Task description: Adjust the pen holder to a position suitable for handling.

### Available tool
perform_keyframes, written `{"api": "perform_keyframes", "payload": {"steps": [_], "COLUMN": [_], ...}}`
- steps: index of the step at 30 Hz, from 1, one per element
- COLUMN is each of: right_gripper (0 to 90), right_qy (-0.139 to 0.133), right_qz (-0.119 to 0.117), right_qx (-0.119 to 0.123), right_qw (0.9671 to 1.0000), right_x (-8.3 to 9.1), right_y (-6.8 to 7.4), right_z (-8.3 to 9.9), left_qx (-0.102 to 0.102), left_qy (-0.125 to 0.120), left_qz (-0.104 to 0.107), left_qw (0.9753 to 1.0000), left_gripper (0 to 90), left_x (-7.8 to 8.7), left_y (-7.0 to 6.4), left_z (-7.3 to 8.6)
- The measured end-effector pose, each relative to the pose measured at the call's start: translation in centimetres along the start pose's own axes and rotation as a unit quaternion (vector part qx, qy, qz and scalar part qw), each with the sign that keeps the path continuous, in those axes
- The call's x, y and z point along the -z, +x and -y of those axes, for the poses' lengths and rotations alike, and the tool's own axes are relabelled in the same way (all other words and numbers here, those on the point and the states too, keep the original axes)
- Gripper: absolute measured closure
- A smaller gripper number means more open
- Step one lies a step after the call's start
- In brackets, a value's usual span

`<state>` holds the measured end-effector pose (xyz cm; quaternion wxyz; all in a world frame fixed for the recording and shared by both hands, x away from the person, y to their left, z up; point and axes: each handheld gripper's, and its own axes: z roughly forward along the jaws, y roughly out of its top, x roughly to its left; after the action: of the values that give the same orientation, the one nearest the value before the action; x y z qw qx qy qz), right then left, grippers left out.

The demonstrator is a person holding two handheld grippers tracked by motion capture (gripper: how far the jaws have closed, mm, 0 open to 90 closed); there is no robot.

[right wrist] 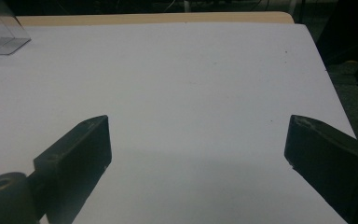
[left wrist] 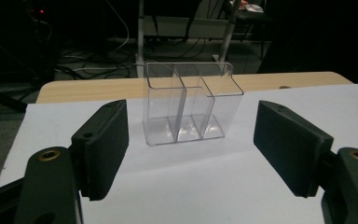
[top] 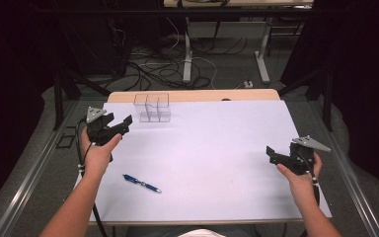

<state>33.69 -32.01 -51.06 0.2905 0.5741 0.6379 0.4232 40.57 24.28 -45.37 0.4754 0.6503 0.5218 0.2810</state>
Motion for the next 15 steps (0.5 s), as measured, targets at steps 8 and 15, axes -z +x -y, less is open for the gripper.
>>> {"api": "perform_keyframes", "payload": {"steps": [8, 15], "right_gripper": [8.5, 9.1], "right_qy": [0.011, 0.006], "right_qz": [-0.001, -0.004], "right_qx": [-0.002, 0.002], "right_qw": [0.9999, 1.0], "right_x": [0.3, 0.0], "right_y": [0.1, 0.2], "right_z": [0.1, 0.2], "left_qx": [-0.006, -0.003], "left_qy": [0.016, 0.023], "left_qz": [0.001, 0.002], "left_qw": [0.9998, 0.9997], "left_gripper": [30.1, 33.3], "left_x": [-1.7, -2.9], "left_y": [-0.2, -0.3], "left_z": [-1.6, -3.2]}}
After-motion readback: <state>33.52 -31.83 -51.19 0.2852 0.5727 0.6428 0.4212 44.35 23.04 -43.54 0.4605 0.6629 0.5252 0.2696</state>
